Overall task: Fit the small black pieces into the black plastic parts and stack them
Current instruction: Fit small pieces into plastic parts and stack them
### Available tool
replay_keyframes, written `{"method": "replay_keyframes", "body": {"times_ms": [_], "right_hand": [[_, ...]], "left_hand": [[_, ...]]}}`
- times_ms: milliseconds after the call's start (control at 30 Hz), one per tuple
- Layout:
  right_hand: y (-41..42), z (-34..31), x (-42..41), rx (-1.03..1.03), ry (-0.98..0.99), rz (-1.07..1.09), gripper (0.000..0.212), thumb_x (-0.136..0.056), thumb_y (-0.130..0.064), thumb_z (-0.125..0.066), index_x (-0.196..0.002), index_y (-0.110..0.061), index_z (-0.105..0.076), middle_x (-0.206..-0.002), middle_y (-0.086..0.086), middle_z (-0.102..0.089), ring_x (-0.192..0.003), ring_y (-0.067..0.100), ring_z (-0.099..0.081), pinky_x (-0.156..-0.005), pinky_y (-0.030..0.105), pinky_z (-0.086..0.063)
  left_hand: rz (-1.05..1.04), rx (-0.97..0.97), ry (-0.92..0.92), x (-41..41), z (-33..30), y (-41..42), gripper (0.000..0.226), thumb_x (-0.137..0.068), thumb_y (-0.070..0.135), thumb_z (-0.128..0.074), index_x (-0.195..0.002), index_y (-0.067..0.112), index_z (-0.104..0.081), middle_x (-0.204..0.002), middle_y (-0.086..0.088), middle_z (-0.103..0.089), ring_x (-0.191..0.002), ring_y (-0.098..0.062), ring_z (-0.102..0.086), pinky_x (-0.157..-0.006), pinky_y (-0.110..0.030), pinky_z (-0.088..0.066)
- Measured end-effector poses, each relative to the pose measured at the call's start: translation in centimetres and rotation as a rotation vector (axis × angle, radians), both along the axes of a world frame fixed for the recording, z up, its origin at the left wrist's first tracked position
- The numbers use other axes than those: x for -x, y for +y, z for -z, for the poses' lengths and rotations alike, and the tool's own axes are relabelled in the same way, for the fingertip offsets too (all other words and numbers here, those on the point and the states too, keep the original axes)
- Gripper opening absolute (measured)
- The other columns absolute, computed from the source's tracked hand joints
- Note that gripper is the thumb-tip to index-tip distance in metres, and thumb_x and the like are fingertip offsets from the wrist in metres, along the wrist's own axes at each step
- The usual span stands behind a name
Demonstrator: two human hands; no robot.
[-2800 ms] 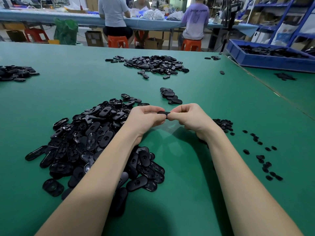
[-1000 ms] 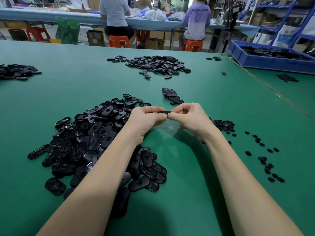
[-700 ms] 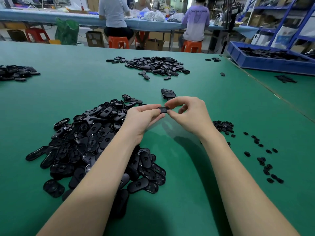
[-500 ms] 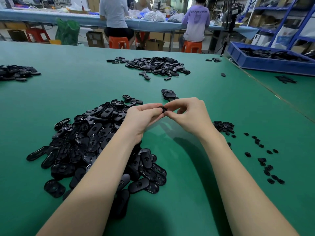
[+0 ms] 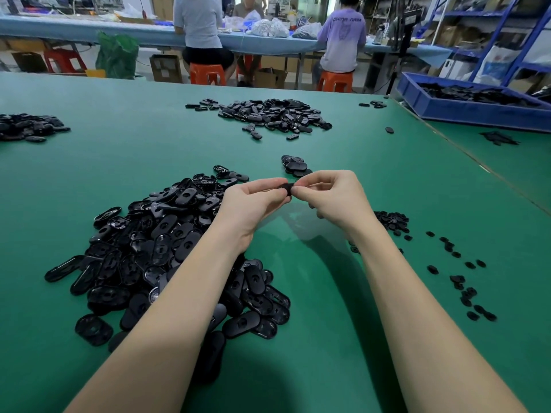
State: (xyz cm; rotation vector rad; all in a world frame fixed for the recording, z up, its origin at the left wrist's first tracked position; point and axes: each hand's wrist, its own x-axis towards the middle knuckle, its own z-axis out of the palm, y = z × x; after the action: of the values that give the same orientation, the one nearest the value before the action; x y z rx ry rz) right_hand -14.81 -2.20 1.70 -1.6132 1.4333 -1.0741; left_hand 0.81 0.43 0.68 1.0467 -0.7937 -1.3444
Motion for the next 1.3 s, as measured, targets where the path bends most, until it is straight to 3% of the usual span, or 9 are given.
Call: {"method": "replay_keyframes", "body": {"times_ms": [133,367,567,933,1033,1167,1300], "right_hand": [[0.24,-0.40,0.49,-0.109,-0.136,0.010,0.005,-0.084,-0.018,-0.080,-0.080,-0.019,-0.077,-0.061,-0.007,-0.062,-0.058,0.014,-0.044,-0.044,0.016,-0.036],[0.32,-0.71,0.41,-0.129,-0.113,0.000,0.002,-0.084,-0.019,-0.080,-0.083,-0.019,-0.078,-0.053,-0.016,-0.061,-0.055,0.012,-0.039,-0.043,0.014,-0.033],[0.32,-0.68,0.42,-0.137,-0.102,-0.009,0.004,-0.083,-0.021,-0.081,-0.084,-0.019,-0.079,-0.055,-0.016,-0.062,-0.063,0.015,-0.039,-0.043,0.014,-0.033],[0.07,-0.50,0.24,-0.124,-0.079,0.007,0.004,-0.082,-0.022,-0.082,-0.082,-0.021,-0.078,-0.051,-0.019,-0.060,-0.042,-0.007,-0.049,-0.042,0.008,-0.033],[0.04,-0.67,0.14,-0.109,-0.011,0.032,0.007,-0.079,-0.027,-0.084,-0.082,-0.024,-0.078,-0.050,-0.020,-0.055,-0.041,-0.003,-0.047,-0.042,0.010,-0.031],[0.11,-1.03,0.44,-0.114,0.016,0.028,0.022,-0.075,-0.035,-0.089,-0.092,-0.028,-0.077,-0.070,-0.013,-0.061,-0.041,-0.002,-0.046,-0.046,0.014,-0.032],[0.39,-0.76,1.11,-0.200,-0.065,0.011,0.025,-0.070,-0.040,-0.092,-0.084,-0.024,-0.078,-0.059,-0.003,-0.047,-0.050,0.011,-0.037,-0.040,0.015,-0.028]], "left_hand": [[0.006,-0.005,0.005,-0.02,-0.14,-0.04,0.020,-0.087,-0.012,-0.065,-0.092,0.006,-0.074,-0.087,-0.011,-0.077,-0.083,-0.022,-0.076,-0.073,-0.017,-0.057],[0.024,0.000,-0.008,0.02,-0.34,0.13,0.019,-0.087,-0.011,-0.065,-0.095,0.004,-0.074,-0.089,-0.012,-0.077,-0.081,-0.020,-0.076,-0.073,-0.016,-0.057],[0.047,0.005,-0.024,0.04,-0.41,0.19,0.020,-0.087,-0.012,-0.064,-0.096,0.004,-0.073,-0.084,-0.010,-0.077,-0.076,-0.016,-0.075,-0.070,-0.015,-0.056],[0.045,0.016,-0.077,-0.17,-0.35,0.26,0.020,-0.087,-0.011,-0.066,-0.093,0.006,-0.074,-0.083,-0.009,-0.077,-0.076,-0.016,-0.075,-0.072,-0.016,-0.057],[0.045,0.018,-0.099,-0.24,-0.33,0.17,0.020,-0.087,-0.010,-0.065,-0.094,0.006,-0.074,-0.083,-0.009,-0.077,-0.077,-0.016,-0.075,-0.072,-0.016,-0.057],[0.056,0.005,-0.097,-0.44,-0.39,0.10,0.021,-0.088,-0.012,-0.062,-0.093,0.005,-0.073,-0.084,-0.011,-0.077,-0.079,-0.018,-0.075,-0.073,-0.016,-0.057],[0.082,-0.004,-0.106,-0.64,-0.45,0.00,0.022,-0.087,-0.013,-0.061,-0.092,0.005,-0.073,-0.084,-0.011,-0.077,-0.079,-0.019,-0.075,-0.074,-0.017,-0.058]]}}
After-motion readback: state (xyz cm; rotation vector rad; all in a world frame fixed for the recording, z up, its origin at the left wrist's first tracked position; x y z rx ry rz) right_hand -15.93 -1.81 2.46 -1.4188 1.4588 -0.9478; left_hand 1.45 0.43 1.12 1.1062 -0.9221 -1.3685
